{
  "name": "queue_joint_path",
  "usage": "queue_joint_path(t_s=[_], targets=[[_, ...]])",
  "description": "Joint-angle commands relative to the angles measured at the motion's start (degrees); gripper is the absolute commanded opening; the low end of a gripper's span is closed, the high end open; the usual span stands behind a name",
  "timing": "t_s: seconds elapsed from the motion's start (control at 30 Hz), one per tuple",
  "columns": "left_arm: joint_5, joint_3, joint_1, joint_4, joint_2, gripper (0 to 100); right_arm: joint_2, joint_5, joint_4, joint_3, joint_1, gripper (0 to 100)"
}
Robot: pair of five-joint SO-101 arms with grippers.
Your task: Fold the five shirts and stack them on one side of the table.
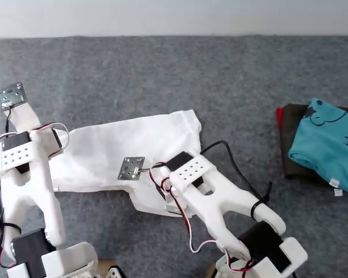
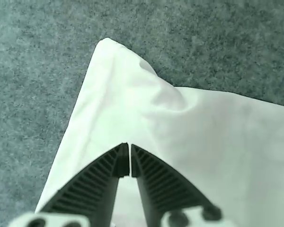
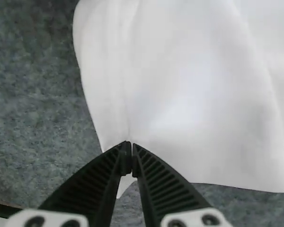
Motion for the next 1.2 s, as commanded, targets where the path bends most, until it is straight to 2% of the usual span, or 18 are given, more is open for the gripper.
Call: queue_joint_path(t_s=[0.0, 0.1, 0.2, 0.4, 0.57, 0.7, 0.83, 0.9, 1.17], targets=[[0.3, -0.2, 0.3, -1.2, -0.4, 1, -2.5, 0.3, -1.2, 1.3, -2.4, 0.9], [0.3, -0.2, 0.3, -1.2, -0.4, 1, -2.5, 0.4, -1.5, 3.0, -4.4, 0.9], [0.3, -0.2, 0.2, -1.1, -0.4, 1, -3.2, 0.4, -0.9, 2.5, -2.2, 0.9], [0.3, -0.4, 0.1, -0.9, -0.4, 1, -9.1, 0.3, 10.3, -7.4, 1.0, 0.9], [0.3, -0.5, -0.1, -0.9, -0.4, 1, -11.3, 0.2, 12.3, -12.2, -2.2, 0.9], [0.3, -0.5, -0.1, -0.9, -0.4, 1, -5.8, 0.3, 11.8, -12.6, -7.6, 3.2], [0.3, -0.5, -0.1, -0.8, -0.4, 1, 1.1, 0.3, 10.0, -12.6, -11.1, 16.3], [0.3, -0.5, -0.1, -0.8, -0.4, 1, 4.3, 0.2, 8.7, -12.6, -12.4, 19.5], [0.3, -0.5, -0.2, -0.8, -0.4, 1, 16.1, 0.5, 2.0, -12.3, -12.8, 13.9]])
